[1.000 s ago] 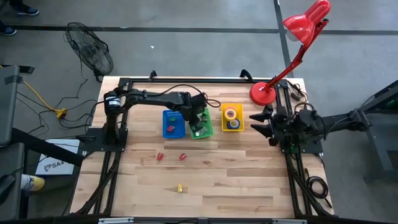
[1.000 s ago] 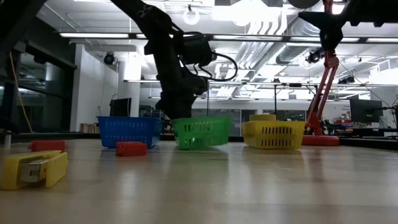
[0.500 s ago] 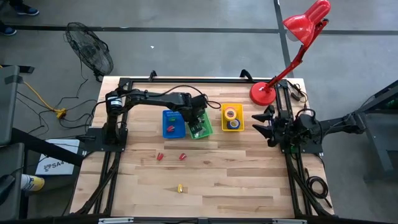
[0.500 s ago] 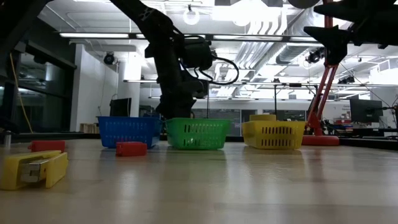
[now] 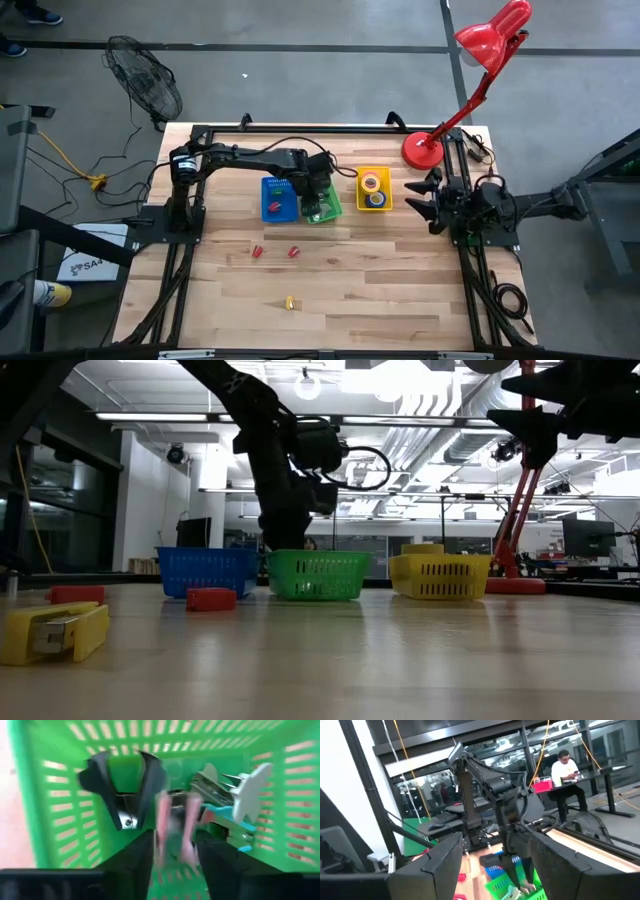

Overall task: Pick and place Stapler, Stapler remover, tape
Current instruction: Put the pink staple remover into the green bin, then put the left red stapler into the blue bin

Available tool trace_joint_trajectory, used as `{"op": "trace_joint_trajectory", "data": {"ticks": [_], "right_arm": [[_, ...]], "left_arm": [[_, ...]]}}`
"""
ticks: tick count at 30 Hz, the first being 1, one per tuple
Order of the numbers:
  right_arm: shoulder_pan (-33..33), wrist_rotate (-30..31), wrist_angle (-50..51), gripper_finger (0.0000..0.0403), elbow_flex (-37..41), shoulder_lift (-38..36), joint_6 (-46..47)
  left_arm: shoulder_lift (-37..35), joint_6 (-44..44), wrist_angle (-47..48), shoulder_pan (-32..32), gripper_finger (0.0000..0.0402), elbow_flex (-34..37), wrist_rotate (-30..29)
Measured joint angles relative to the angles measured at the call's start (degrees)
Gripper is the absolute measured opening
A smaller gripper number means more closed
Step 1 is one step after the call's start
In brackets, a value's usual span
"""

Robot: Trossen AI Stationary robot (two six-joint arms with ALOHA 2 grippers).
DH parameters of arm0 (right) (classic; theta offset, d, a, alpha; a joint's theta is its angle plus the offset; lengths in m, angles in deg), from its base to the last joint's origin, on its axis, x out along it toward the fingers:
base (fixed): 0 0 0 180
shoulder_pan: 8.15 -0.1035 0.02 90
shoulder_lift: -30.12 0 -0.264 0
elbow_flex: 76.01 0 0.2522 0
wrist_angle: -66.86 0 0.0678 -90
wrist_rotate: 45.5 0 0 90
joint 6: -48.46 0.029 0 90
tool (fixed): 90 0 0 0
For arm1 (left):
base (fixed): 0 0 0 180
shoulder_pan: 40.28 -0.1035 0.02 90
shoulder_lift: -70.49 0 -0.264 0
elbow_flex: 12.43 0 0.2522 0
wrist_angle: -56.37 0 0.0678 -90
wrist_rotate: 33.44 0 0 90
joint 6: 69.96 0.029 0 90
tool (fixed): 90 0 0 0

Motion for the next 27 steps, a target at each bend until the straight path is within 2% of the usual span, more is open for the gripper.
{"op": "trace_joint_trajectory", "data": {"ticks": [6, 10, 20, 27], "right_arm": [[2.6, -0.5, 0.0, 0.022, 0.0, 0.0, 0.7], [3.3, -0.4, 0.2, 0.022, 0.0, 0.0, 1.1], [3.2, 1.4, -5.7, 0.022, 3.3, 0.0, 0.6], [3.2, 7.0, -4.5, 0.022, 3.3, 0.1, -0.7]], "left_arm": [[0.0, 2.4, -0.2, 0.0, 0.0225, 0.0, 0.7], [0.0, 5.3, 1.6, 0.0, 0.0259, -1.8, 0.9], [-0.1, 13.9, 9.7, -1.1, 0.0268, -11.2, -1.5], [-0.1, 19.7, 13.7, -4.3, 0.0269, -16.1, -3.4]]}}
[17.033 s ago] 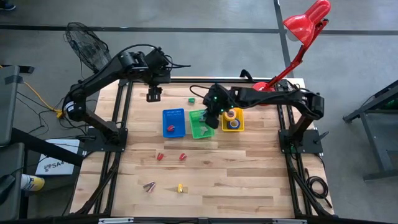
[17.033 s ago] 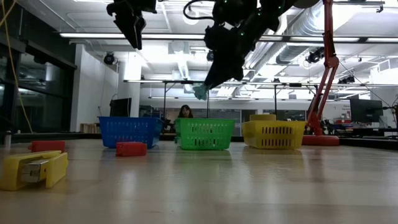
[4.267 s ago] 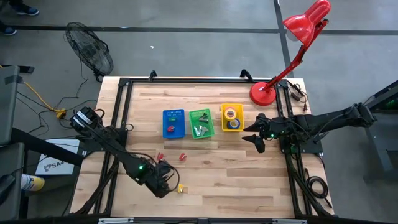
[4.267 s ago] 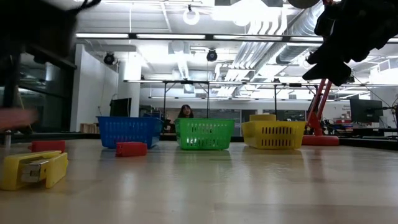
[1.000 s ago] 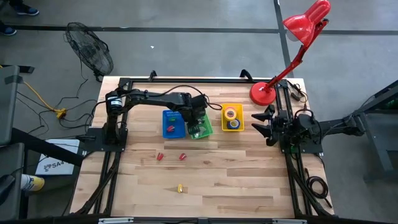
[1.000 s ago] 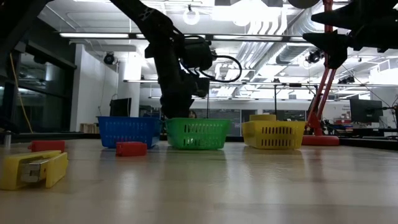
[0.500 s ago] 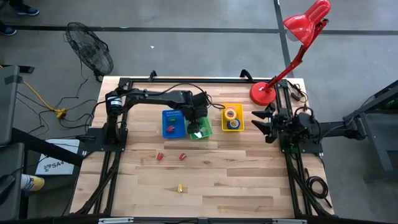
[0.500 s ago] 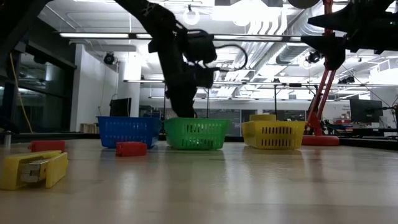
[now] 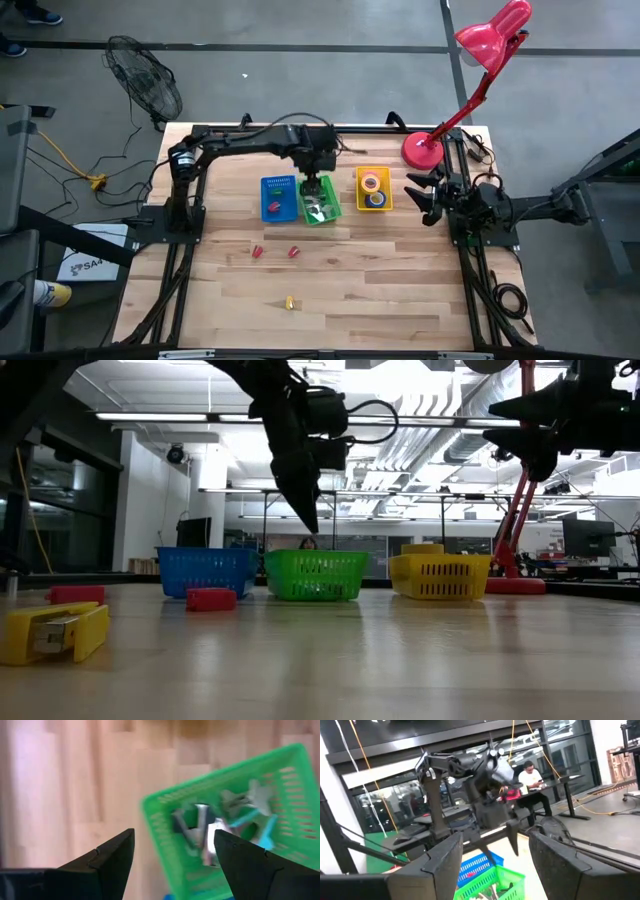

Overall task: Pick and place Stapler, Stapler remover, tape
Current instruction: Put the left red stapler into the blue bin

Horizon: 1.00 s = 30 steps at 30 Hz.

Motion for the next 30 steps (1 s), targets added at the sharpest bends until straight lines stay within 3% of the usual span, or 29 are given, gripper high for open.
{"op": "trace_joint_trajectory", "data": {"ticks": [11, 30], "right_arm": [[0.0, -3.5, 1.7, 0.022, 0.0, 0.0, -1.3], [0.0, -4.2, 16.1, 0.022, 0.0, 0.0, 3.4]], "left_arm": [[0.0, 6.5, 0.2, -8.8, 0.0269, -3.1, 1.2], [-1.7, 13.4, -0.6, -19.5, 0.0269, -3.2, 11.4]]}}
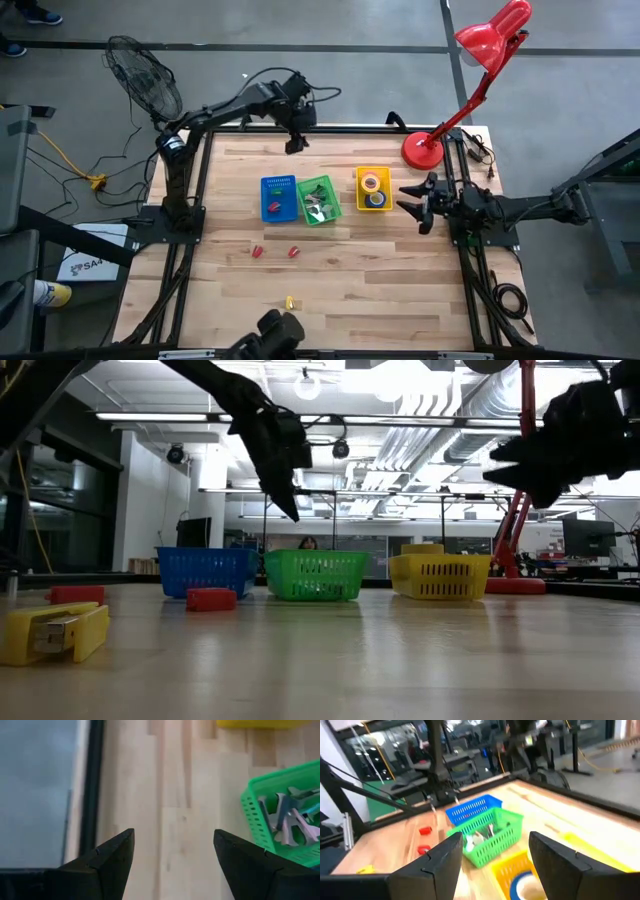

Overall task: Pick and place Stapler, Stapler remover, tape
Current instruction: Put the left red stapler into the blue bin

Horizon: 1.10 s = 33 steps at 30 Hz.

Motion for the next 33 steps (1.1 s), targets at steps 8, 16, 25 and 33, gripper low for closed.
{"op": "trace_joint_trajectory", "data": {"ticks": [8, 16, 25, 33], "right_arm": [[0.0, 2.4, 4.0, 0.022, 0.0, 0.1, 5.7], [0.0, 1.6, 4.0, 0.022, 0.0, 0.1, 5.3], [0.4, 1.8, 3.4, 0.022, 0.0, 0.1, 5.3], [0.4, 1.7, 3.3, 0.022, 0.0, 0.1, 5.2]], "left_arm": [[-3.1, 0.4, -1.2, -4.3, 0.0269, 0.0, 0.2], [-6.3, 0.2, 6.5, -5.4, 0.0269, 0.0, -2.3], [-10.6, -2.4, 18.5, -5.4, 0.0269, 1.3, -10.6], [-23.2, -13.8, 17.6, -3.3, 0.0269, 15.6, -14.3]]}}
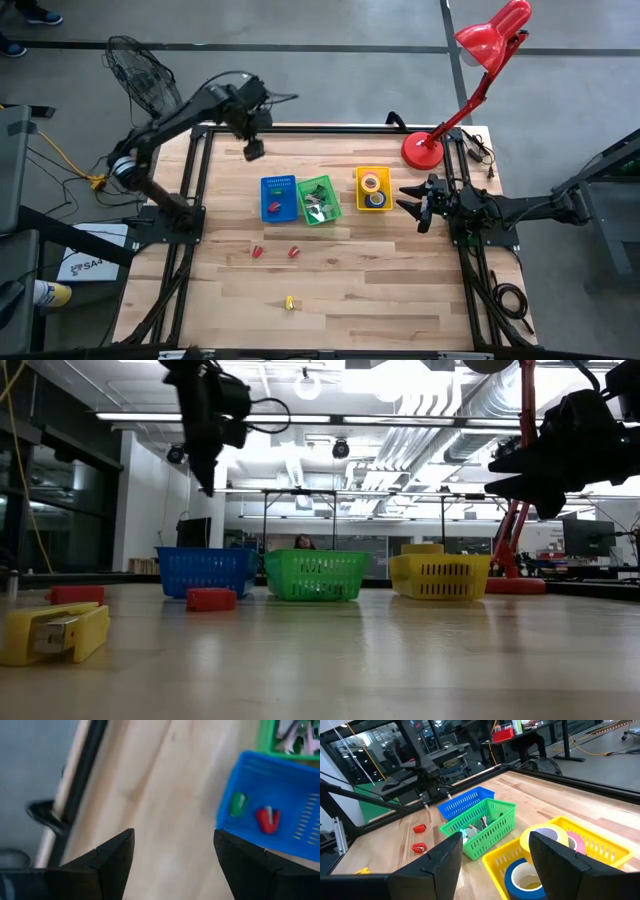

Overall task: Pick and place Stapler, Stapler remover, tape
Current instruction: Put the left red stapler into the blue bin

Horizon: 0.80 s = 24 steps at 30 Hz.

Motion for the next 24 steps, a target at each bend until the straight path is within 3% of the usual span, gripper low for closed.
{"op": "trace_joint_trajectory", "data": {"ticks": [6, 12, 18, 24], "right_arm": [[0.0, 0.0, -0.1, 0.022, 0.0, 0.0, 0.0], [0.0, 0.0, -0.2, 0.022, 0.0, 0.0, 0.0], [0.0, 0.0, -0.2, 0.022, 0.0, 0.0, 0.0], [0.0, 0.0, -0.2, 0.022, 0.0, 0.0, 0.0]], "left_arm": [[-12.6, -15.7, -1.7, 7.8, 0.0269, 14.3, -1.5], [-22.3, -36.7, -1.8, 21.7, 0.0269, 25.6, -3.8], [-24.8, -53.5, -1.9, 38.0, 0.0269, 30.7, -4.0], [-24.0, -60.8, -2.2, 52.1, 0.0269, 31.5, -4.4]]}}
